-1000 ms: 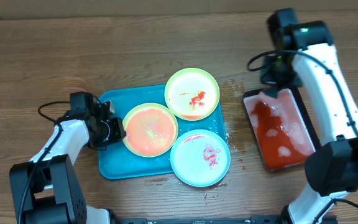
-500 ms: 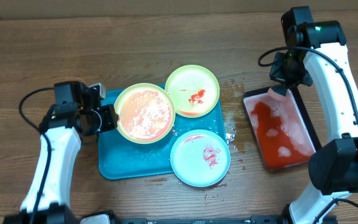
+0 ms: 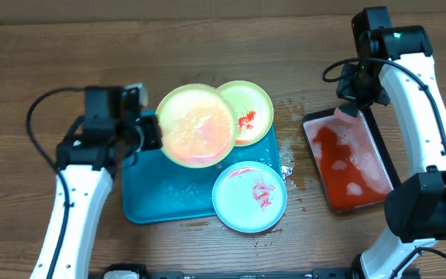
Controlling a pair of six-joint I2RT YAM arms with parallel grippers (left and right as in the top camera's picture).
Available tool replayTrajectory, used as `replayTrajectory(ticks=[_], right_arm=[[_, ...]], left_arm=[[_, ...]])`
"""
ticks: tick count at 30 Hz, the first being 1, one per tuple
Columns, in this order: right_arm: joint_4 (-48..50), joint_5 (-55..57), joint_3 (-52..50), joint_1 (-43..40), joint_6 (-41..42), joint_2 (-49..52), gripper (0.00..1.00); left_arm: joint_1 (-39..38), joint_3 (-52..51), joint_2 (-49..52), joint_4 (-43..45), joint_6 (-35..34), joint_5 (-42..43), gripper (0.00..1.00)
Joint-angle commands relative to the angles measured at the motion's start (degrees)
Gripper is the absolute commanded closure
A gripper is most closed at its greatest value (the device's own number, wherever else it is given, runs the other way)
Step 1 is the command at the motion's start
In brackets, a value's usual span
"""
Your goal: Clean dirty plates on tray and stack at the side
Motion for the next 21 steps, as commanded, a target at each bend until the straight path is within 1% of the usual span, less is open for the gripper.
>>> replayTrajectory(ticks=[1, 6, 11, 14, 15, 16, 21], right_arm=[[0.3, -1.4, 0.0, -2.5, -2.3, -1.2, 0.96], [-0.7, -4.7, 1.6, -6.5, -4.5, -1.5, 0.96], [-1.6, -4.9, 7.2, -9.8, -4.5, -2.8, 0.96], [-2.5, -4.8, 11.3, -10.3, -4.6, -4.4, 0.96], [-3.8, -4.8, 14.5, -10.3, -5.7, -5.7, 0.96], [-4.4, -4.8, 15.8, -10.1, -5.8, -6.5, 0.96], [-5.7, -4.9, 18.2, -10.1, -5.7, -12.3, 0.96]], left_arm=[[-4.9, 5.1, 4.7, -0.6, -2.1, -4.8, 0.95], [-10.9, 11.5, 13.6, -0.9, -2.8, -4.7, 0.96], [-16.7, 19.6, 22.0, -0.9, -2.9, -5.0, 0.95], [-19.8, 24.5, 26.2, -1.3, -2.6, -5.9, 0.96], [-21.7, 28.3, 29.3, -1.9, -2.3, -5.8, 0.96], [-22.4, 29.9, 30.6, -2.2, -2.1, -5.8, 0.96], [-26.0, 39.5, 38.1, -5.4, -1.0, -6.0, 0.96]])
